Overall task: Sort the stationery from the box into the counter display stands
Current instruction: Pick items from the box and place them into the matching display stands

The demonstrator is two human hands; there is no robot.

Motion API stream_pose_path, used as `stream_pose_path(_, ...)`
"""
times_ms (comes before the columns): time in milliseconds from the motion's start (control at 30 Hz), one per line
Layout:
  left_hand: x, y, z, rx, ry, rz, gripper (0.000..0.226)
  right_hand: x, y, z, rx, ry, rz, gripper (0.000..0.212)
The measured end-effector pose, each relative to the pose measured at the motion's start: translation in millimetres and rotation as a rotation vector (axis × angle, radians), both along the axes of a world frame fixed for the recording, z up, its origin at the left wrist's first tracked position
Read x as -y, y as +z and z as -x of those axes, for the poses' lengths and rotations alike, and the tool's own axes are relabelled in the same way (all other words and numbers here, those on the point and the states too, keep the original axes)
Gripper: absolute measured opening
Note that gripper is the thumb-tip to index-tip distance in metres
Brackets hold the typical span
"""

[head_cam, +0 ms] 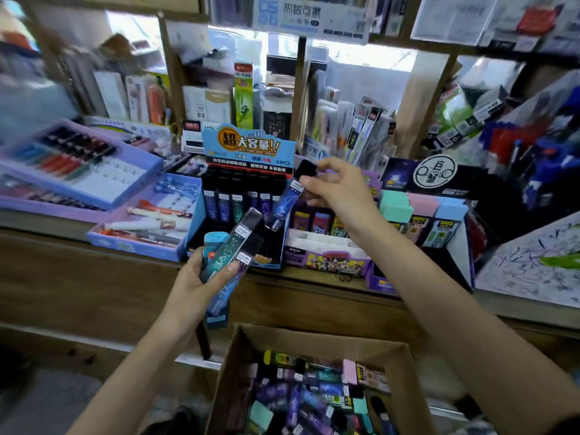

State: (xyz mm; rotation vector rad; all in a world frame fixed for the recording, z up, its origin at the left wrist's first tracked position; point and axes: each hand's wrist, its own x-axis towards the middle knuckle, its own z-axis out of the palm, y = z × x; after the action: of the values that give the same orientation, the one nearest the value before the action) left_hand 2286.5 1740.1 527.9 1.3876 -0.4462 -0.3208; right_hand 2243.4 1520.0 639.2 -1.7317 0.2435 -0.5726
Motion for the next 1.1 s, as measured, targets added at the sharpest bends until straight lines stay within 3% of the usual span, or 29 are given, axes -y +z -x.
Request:
stream_pose_path(233,-26,-6,-22,-0.028,0.082,0.06,0.026,-21,-10,-69,-0.084,-0.099,0.261,0.013)
stream_pose_path(433,-31,-16,-31,-0.047,0.082,0.08,0.031,-28,-30,-81,-0.138,-0.119,0.384,0.024)
stream_pose_path(933,-29,-20,-32,-0.07,0.084,0.07,0.036,-39,-43,-100,-0.245,-0.16,0.368,0.017)
stream_pose_path(1100,-25,-15,-27,-0.085,0.083,0.094,0.039,-38,-35,-94,-0.365,-0.184,0.577,0.032)
